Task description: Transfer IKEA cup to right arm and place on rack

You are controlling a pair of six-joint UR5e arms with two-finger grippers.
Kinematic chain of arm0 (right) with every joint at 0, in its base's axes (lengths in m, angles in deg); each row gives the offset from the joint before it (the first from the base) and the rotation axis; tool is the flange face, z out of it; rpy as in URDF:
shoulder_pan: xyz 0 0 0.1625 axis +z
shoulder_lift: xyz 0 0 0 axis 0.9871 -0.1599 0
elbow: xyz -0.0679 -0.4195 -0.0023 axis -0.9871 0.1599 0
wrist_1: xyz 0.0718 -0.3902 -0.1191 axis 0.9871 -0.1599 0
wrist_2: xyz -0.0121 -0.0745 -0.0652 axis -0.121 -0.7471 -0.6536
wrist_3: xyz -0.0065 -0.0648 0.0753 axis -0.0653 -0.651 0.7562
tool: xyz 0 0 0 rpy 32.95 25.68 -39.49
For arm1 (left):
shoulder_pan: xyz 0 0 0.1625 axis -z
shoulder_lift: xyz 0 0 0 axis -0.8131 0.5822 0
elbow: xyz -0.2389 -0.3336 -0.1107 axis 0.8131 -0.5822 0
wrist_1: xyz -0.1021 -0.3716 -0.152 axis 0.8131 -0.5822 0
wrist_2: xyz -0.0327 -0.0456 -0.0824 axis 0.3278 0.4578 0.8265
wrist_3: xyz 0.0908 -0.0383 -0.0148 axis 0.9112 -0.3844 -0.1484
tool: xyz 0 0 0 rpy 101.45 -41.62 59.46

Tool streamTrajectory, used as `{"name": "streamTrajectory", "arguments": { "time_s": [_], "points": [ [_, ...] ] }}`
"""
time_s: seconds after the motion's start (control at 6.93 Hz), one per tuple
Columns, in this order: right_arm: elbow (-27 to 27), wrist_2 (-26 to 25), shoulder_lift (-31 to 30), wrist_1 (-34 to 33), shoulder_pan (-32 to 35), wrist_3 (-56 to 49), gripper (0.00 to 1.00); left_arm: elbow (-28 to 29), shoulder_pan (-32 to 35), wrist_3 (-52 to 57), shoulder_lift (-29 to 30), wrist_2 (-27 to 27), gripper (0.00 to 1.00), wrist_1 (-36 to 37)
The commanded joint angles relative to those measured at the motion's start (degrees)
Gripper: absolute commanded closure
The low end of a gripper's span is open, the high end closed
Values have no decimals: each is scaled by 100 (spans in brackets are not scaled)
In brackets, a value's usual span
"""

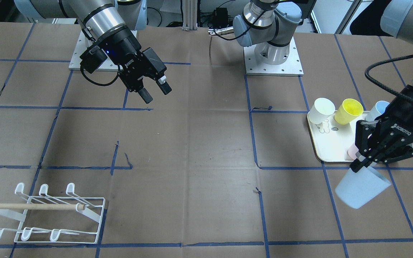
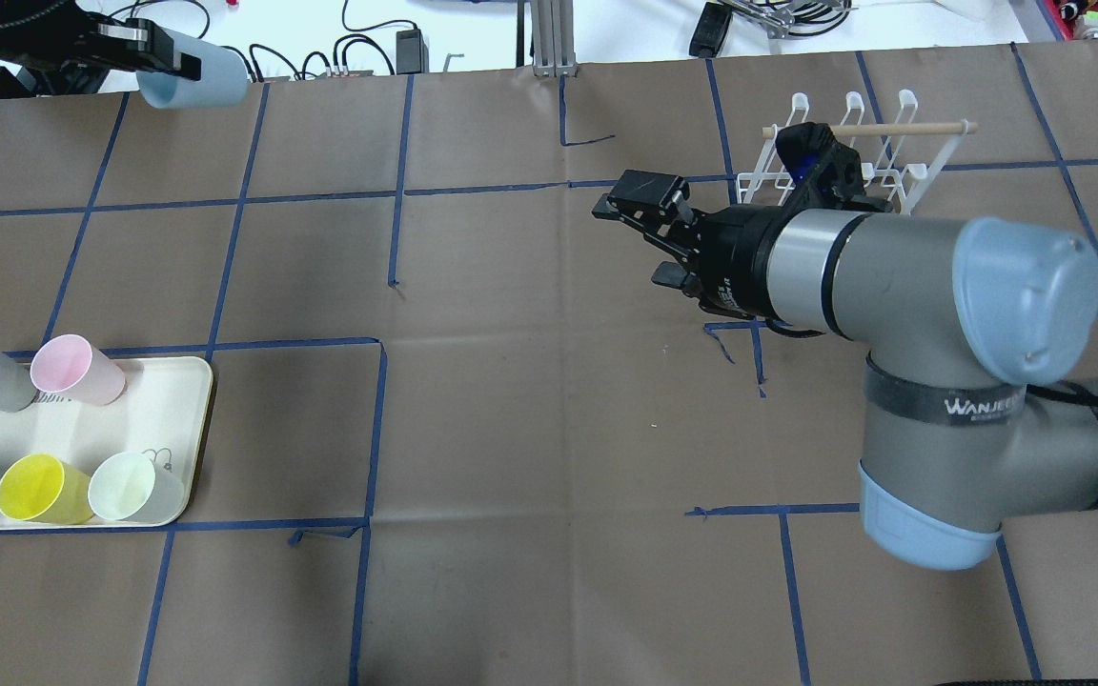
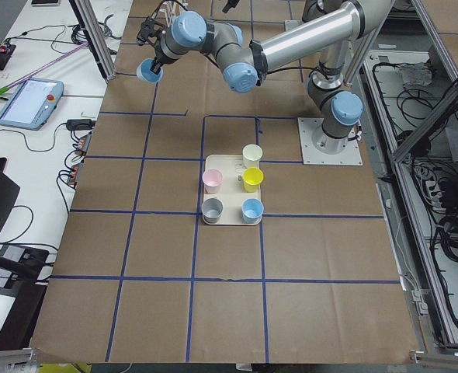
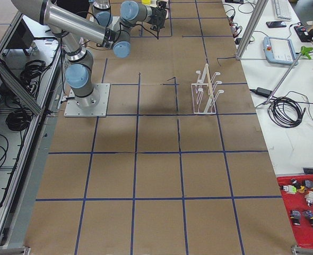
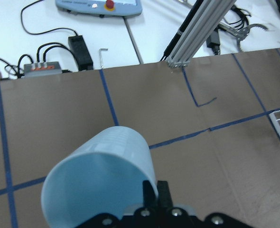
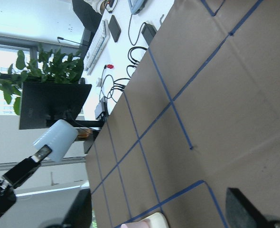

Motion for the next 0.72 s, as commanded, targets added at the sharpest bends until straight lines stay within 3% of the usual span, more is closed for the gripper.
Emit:
{"name": "streamTrajectory", "arguments": {
  "time_s": [0.0, 0.29, 0.58],
  "points": [
    [-127, 210, 47, -825, 6, 899, 1, -947, 192, 8, -25, 1203, 100, 1696],
    [-101, 219, 240, -827, -12, 902, 1, -1870, 411, -45, 36, 2014, 100, 3417],
    [318, 219, 1028, -1202, -29, 911, 1, -2513, 614, -176, 54, 2297, 100, 4511]
  ]
}}
